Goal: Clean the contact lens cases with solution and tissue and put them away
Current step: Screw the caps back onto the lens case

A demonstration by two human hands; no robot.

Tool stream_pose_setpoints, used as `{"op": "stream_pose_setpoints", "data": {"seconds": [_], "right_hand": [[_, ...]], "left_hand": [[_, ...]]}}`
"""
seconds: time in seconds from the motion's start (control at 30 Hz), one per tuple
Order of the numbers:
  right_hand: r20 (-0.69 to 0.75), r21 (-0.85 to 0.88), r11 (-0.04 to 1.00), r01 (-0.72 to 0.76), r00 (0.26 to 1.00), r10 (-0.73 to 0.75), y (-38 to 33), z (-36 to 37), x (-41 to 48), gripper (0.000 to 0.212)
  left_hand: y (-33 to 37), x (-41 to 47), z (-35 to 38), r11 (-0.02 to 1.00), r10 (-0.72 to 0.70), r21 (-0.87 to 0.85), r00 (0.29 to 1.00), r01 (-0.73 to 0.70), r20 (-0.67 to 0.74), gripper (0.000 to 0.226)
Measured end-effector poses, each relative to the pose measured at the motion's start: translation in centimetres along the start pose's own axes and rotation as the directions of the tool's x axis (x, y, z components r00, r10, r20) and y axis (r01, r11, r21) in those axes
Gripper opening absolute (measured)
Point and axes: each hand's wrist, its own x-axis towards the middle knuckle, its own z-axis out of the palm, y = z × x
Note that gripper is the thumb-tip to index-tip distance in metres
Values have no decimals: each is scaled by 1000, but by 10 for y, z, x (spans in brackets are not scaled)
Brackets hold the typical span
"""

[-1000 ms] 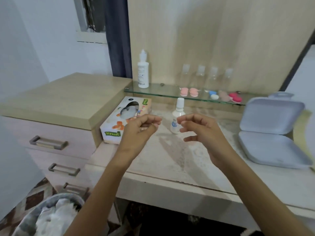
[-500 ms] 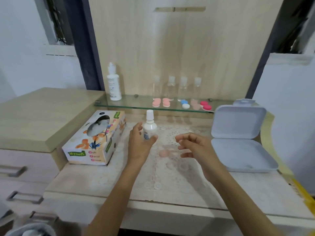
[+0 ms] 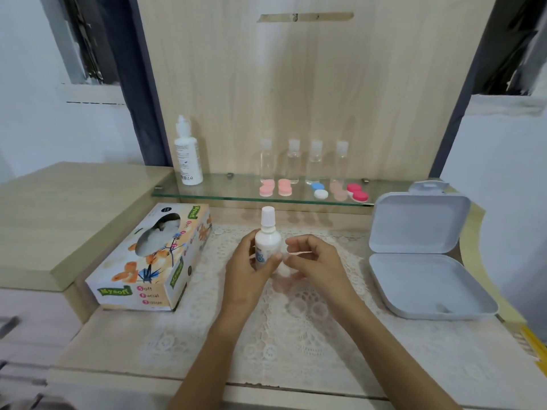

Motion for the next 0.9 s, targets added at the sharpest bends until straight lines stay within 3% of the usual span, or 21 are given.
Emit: {"op": "stream_pose_setpoints", "data": {"seconds": [0.23, 0.43, 0.57, 0.73, 0.9], "right_hand": [[73, -82, 993, 81, 994, -75, -2, 14, 17, 34], [134, -62, 988, 144, 982, -134, 8, 13, 17, 36], [148, -53, 985, 164, 977, -155, 12, 13, 20, 36], [150, -48, 985, 167, 976, -158, 14, 13, 22, 35], [156, -56, 985, 165, 976, -154, 14, 11, 24, 37]], "left_hand": [[-3, 2, -2, 998, -24, -59, 997, 28, 78, 64], [2, 5, -8, 967, -89, -235, 994, 100, 57, 49], [21, 7, -10, 940, -63, -332, 997, 74, 42, 33], [34, 25, -9, 988, 31, -152, 999, -26, 30, 33], [42, 32, -12, 991, 98, -92, 995, -95, 30, 23]]}}
